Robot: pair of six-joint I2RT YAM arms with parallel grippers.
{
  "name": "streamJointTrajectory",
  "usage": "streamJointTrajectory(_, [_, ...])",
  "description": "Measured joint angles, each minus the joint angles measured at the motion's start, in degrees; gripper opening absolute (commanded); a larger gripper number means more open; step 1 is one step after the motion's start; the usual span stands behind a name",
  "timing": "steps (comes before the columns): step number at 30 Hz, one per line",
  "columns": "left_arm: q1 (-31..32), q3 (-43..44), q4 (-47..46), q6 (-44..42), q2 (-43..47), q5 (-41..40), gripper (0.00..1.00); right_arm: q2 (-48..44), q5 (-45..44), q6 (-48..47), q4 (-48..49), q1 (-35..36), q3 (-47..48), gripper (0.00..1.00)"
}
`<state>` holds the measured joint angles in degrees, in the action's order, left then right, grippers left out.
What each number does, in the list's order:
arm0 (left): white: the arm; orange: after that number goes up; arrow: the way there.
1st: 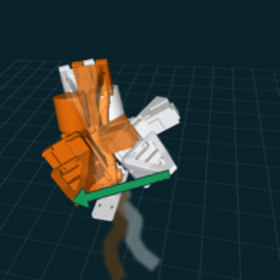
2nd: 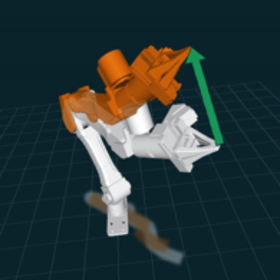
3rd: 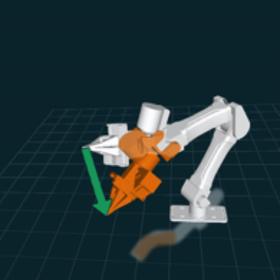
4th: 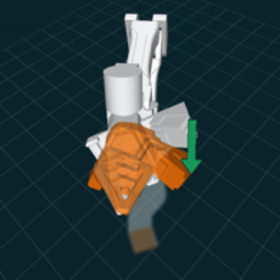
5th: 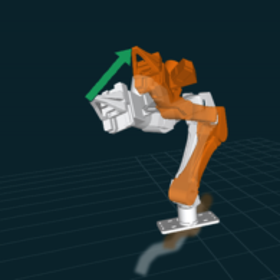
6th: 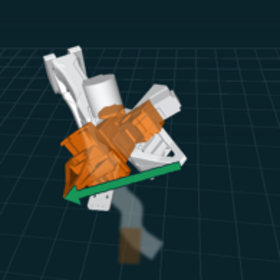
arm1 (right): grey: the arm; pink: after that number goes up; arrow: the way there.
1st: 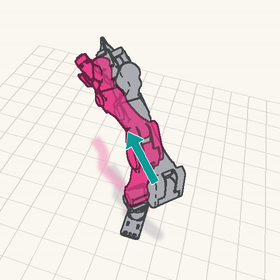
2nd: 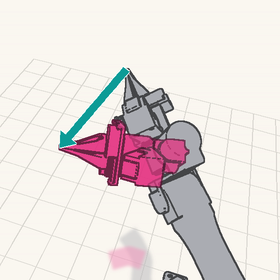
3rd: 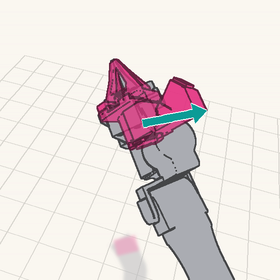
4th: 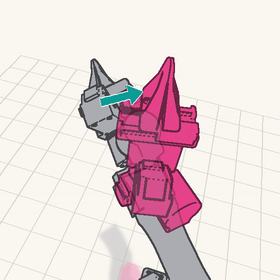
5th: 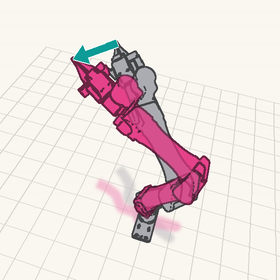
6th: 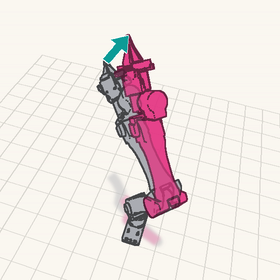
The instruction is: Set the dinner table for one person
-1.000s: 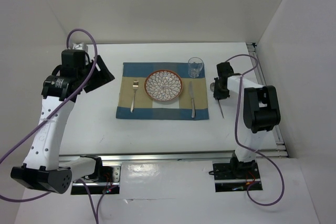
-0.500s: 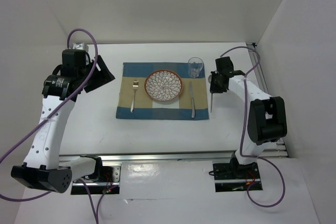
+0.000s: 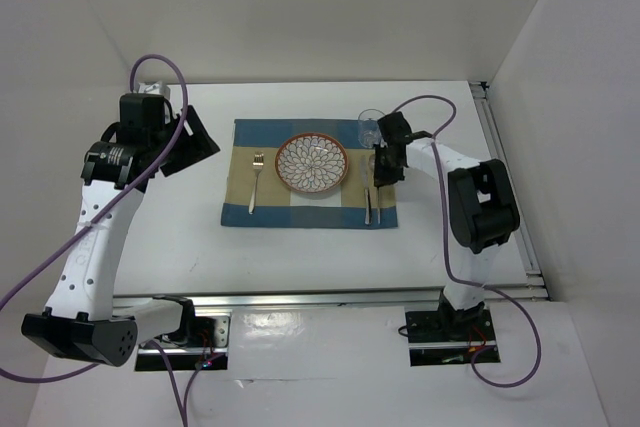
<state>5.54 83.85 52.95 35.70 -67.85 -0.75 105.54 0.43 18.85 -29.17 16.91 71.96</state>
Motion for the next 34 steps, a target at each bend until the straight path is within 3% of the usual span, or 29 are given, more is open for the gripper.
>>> streamJointTrajectory(5, [0.00,0.00,0.07,-0.83,0.00,0.00,0.80,2.29,-1.14,0.76,-0.17,0.24,0.44,0.29])
streamJointTrajectory(6, [0.00,0.00,0.09,-0.96,0.00,0.00,0.80,2.32,-1.66,1.01,-0.31,0.39,0.57,0.41])
streamJointTrajectory(8, [0.00,0.00,0.13,-1.01,0.00,0.00,0.80,2.32,-2.29,1.51,-0.42,0.72,1.01,0.51])
streamJointTrajectory(10, [0.00,0.00,0.15,-1.01,0.00,0.00,0.80,2.27,-2.89,1.68,-0.48,1.11,1.57,0.55])
streamJointTrajectory(11, [0.00,0.00,0.15,-1.01,0.00,0.00,0.80,2.16,-3.17,1.73,-0.50,1.27,1.77,0.62])
streamJointTrajectory(13, [0.00,0.00,0.17,-1.01,0.00,0.00,0.80,1.75,-3.69,1.79,-0.94,1.44,2.16,0.62])
streamJointTrajectory(17, [0.00,0.00,0.15,-1.01,0.00,0.09,0.80,-1.07,-4.87,2.34,-2.54,1.38,3.45,0.80])
streamJointTrajectory(18, [0.00,0.00,0.15,-1.01,0.00,0.22,0.80,-2.38,-5.29,2.58,-2.97,1.07,3.78,0.95])
streamJointTrajectory(19, [0.00,0.00,0.15,-1.01,0.00,0.33,0.80,-3.98,-5.70,3.08,-3.26,0.94,4.02,1.00])
streamJointTrajectory(23, [0.00,0.15,0.24,-1.03,-0.22,0.66,0.80,-12.28,-7.61,5.44,-5.11,-2.47,4.09,1.00])
streamJointTrajectory(30, [0.00,1.14,0.09,-1.27,-1.03,2.05,0.80,-25.70,-14.58,12.55,-7.89,-15.39,-2.64,1.00])
streamJointTrajectory(34, [0.00,1.07,-0.37,-1.33,-1.03,3.15,0.80,-28.17,-14.67,12.92,-9.86,-16.55,-8.48,0.96])
